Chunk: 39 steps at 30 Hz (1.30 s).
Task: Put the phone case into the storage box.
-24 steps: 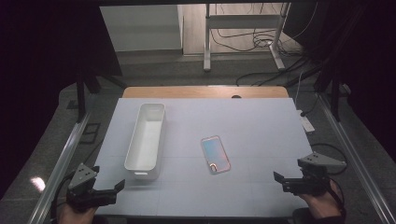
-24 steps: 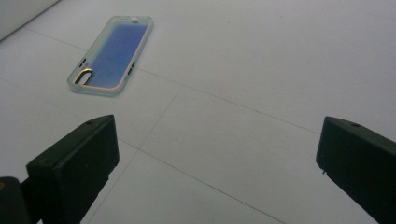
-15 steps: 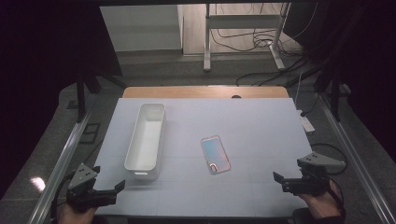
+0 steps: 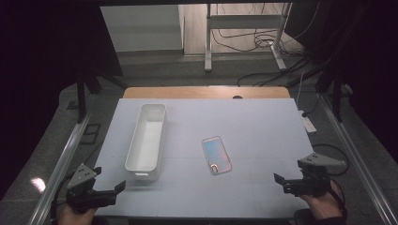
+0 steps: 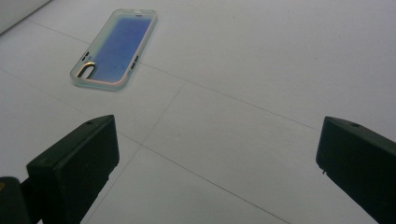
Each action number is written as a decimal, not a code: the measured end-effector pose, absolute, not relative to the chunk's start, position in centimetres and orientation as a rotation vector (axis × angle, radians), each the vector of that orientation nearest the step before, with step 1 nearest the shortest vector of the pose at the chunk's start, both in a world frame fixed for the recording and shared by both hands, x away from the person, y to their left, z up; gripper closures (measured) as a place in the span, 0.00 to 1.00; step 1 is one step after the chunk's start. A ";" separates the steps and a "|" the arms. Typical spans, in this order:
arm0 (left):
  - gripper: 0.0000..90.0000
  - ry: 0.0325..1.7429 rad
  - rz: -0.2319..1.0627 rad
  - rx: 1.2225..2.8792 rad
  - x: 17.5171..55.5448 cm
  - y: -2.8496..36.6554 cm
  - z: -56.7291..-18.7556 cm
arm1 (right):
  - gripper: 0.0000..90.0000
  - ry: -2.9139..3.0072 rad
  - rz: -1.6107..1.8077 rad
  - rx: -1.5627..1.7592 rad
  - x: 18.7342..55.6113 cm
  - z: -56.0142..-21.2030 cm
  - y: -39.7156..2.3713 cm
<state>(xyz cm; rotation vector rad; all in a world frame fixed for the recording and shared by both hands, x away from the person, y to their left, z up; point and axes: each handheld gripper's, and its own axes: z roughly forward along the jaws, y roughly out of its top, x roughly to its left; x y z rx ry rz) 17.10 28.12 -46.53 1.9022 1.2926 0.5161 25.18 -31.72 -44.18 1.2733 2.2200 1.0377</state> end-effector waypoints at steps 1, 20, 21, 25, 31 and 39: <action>0.01 1.290 0.515 1.902 17.1 28.1 -46.5 | 0.00 2.220 1.038 1.273 25.2 -44.2 -31.7; 0.01 1.283 0.477 1.884 17.1 28.5 -46.6 | 0.00 2.299 1.041 1.243 26.4 -44.1 -30.5; 0.01 1.284 0.473 1.883 17.1 28.5 -46.6 | 0.00 2.301 1.041 1.243 26.4 -44.1 -30.4; 0.01 1.283 0.473 1.886 17.1 28.5 -46.6 | 0.00 2.310 1.051 1.225 26.8 -44.0 -30.0; 0.01 1.287 0.468 1.886 17.2 28.5 -46.6 | 0.00 2.352 1.051 1.201 27.3 -44.0 -29.4; 0.01 1.286 0.467 1.890 17.2 28.5 -46.6 | 0.00 2.389 1.045 1.159 28.1 -44.1 -28.6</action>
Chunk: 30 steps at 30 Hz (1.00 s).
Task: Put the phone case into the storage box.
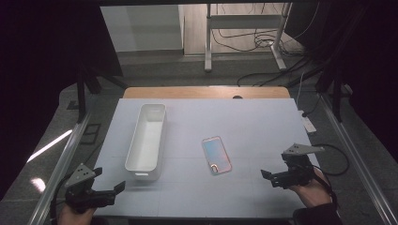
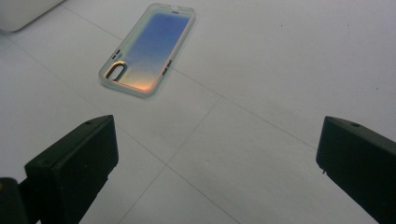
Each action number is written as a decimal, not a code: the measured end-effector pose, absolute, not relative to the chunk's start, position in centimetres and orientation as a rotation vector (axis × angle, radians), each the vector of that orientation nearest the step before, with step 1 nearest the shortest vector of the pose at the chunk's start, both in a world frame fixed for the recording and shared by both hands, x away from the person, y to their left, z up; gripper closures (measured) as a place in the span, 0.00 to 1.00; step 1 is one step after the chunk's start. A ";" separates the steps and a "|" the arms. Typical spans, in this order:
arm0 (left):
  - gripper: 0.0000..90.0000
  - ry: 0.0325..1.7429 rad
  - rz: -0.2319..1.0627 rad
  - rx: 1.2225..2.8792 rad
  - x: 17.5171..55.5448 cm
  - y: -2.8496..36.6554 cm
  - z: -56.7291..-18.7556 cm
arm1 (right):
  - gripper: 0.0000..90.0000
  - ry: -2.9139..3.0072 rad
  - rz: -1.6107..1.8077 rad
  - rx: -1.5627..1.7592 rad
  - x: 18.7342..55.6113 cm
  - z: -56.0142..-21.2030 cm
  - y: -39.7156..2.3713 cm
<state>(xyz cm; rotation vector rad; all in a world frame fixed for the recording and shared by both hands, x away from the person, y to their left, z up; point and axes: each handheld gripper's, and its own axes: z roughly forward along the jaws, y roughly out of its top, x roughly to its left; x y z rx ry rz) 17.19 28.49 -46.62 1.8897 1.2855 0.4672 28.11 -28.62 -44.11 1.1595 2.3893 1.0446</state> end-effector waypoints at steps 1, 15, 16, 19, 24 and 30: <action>0.01 1.284 0.468 1.891 17.2 28.5 -46.6 | 0.00 2.392 1.044 1.159 28.2 -44.1 -28.6; 0.02 1.279 0.473 1.899 17.2 28.4 -46.6 | 0.00 2.417 1.075 1.170 29.8 -44.1 -26.7; 0.02 1.278 0.473 1.901 17.2 28.4 -46.6 | 0.00 2.420 1.070 1.171 29.9 -44.1 -26.6; 0.02 1.278 0.473 1.902 17.2 28.4 -46.6 | 0.00 2.421 1.081 1.180 30.3 -44.2 -26.0; 0.02 1.280 0.471 1.902 17.2 28.4 -46.6 | 0.00 2.447 1.070 1.143 30.9 -44.3 -24.9; 0.02 1.279 0.469 1.901 17.2 28.4 -46.6 | 0.00 2.441 1.032 1.155 31.6 -44.4 -24.1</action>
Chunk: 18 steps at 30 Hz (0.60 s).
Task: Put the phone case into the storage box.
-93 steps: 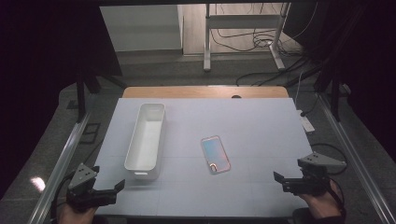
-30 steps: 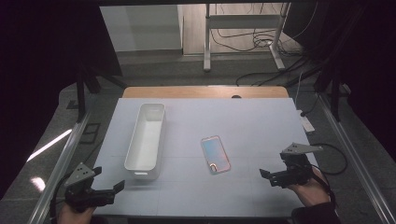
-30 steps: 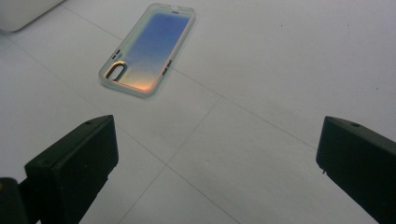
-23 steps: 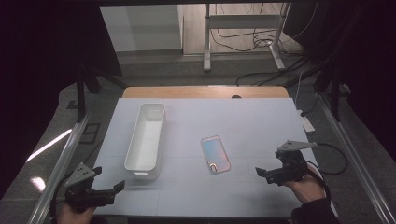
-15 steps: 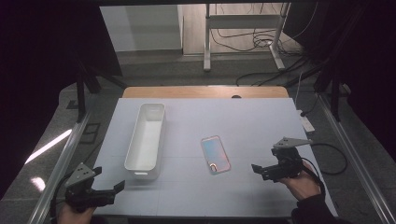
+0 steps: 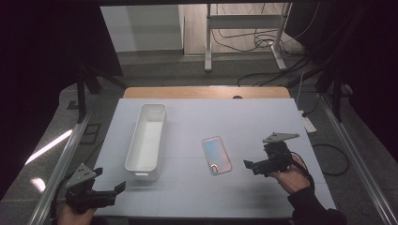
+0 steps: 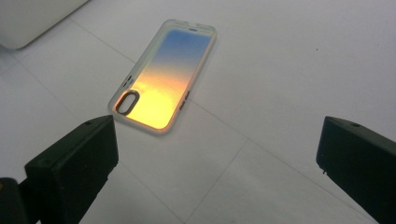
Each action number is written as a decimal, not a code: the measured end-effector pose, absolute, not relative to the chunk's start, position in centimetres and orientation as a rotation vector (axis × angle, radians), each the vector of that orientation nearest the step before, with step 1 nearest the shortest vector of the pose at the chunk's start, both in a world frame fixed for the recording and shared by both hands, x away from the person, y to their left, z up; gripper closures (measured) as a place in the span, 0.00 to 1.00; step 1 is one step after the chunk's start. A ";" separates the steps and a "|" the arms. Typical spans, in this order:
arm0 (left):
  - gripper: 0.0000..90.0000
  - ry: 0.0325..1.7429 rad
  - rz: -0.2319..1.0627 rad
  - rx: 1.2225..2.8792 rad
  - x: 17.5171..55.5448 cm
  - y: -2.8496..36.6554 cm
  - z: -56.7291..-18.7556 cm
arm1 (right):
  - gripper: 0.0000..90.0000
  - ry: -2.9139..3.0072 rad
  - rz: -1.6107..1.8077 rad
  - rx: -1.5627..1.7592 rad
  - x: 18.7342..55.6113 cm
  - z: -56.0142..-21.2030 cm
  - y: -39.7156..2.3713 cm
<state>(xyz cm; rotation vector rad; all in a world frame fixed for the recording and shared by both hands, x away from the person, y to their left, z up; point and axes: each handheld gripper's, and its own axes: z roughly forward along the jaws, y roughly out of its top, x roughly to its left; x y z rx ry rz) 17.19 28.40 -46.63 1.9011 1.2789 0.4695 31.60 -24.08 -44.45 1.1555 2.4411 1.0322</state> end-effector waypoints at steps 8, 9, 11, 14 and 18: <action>0.02 1.279 0.469 1.903 17.2 28.4 -46.6 | 0.00 2.463 1.009 1.135 32.5 -44.5 -23.0; 0.02 1.279 0.469 1.903 17.2 28.4 -46.6 | 0.00 2.463 1.009 1.135 32.5 -44.5 -23.0; 0.02 1.279 0.470 1.904 17.2 28.4 -46.6 | 0.00 2.472 1.003 1.126 32.7 -44.6 -22.4; 0.02 1.279 0.470 1.905 17.2 28.4 -46.6 | 0.00 2.484 0.991 1.117 33.0 -44.6 -21.8; 0.02 1.277 0.470 1.907 17.2 28.4 -46.6 | 0.00 2.499 0.975 1.114 33.4 -44.6 -21.0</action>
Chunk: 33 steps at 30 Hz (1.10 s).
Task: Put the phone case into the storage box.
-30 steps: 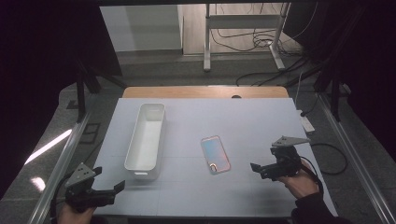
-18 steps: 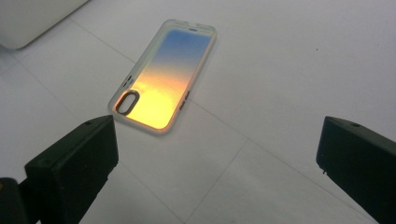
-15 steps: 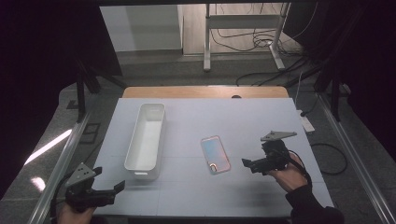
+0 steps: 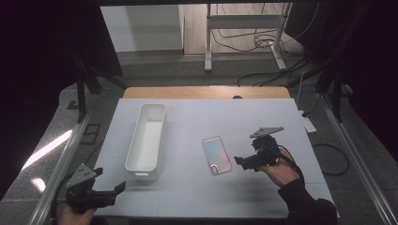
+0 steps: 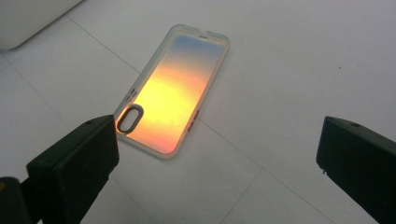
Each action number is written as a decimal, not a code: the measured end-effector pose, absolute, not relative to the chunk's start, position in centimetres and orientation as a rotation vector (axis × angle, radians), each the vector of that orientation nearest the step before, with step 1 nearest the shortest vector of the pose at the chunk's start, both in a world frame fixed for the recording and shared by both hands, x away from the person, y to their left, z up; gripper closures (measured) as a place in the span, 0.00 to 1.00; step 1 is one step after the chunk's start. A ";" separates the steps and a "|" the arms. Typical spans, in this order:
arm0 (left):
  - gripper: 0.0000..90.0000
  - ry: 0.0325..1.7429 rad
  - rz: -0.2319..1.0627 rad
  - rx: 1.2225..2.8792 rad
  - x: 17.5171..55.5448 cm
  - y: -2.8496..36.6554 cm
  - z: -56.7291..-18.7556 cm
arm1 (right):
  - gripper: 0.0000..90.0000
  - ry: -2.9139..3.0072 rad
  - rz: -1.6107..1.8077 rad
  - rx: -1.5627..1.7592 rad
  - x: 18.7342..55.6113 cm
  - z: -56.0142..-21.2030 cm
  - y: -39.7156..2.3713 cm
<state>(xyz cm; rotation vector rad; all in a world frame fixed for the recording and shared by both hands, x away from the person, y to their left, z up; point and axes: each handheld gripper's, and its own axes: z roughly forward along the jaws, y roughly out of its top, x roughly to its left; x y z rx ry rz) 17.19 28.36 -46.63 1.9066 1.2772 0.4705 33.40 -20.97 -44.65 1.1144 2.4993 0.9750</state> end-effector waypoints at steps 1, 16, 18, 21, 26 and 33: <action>0.02 1.277 0.470 1.907 17.2 28.4 -46.6 | 0.00 2.499 0.975 1.114 33.4 -44.6 -21.0; 0.02 1.266 0.471 1.916 17.2 28.3 -46.6 | 0.00 2.545 0.919 1.085 34.9 -45.2 -18.4; 0.02 1.267 0.470 1.916 17.2 28.3 -46.6 | 0.00 2.551 0.913 1.089 35.1 -45.3 -18.0; 0.02 1.266 0.471 1.918 17.2 28.2 -46.6 | 0.00 2.563 0.907 1.086 35.5 -45.5 -17.4; 0.02 1.267 0.470 1.917 17.2 28.3 -46.6 | 0.00 2.580 0.896 1.080 35.8 -45.8 -16.7; 0.02 1.265 0.471 1.918 17.2 28.2 -46.6 | 0.15 2.611 0.841 1.047 36.3 -46.4 -15.9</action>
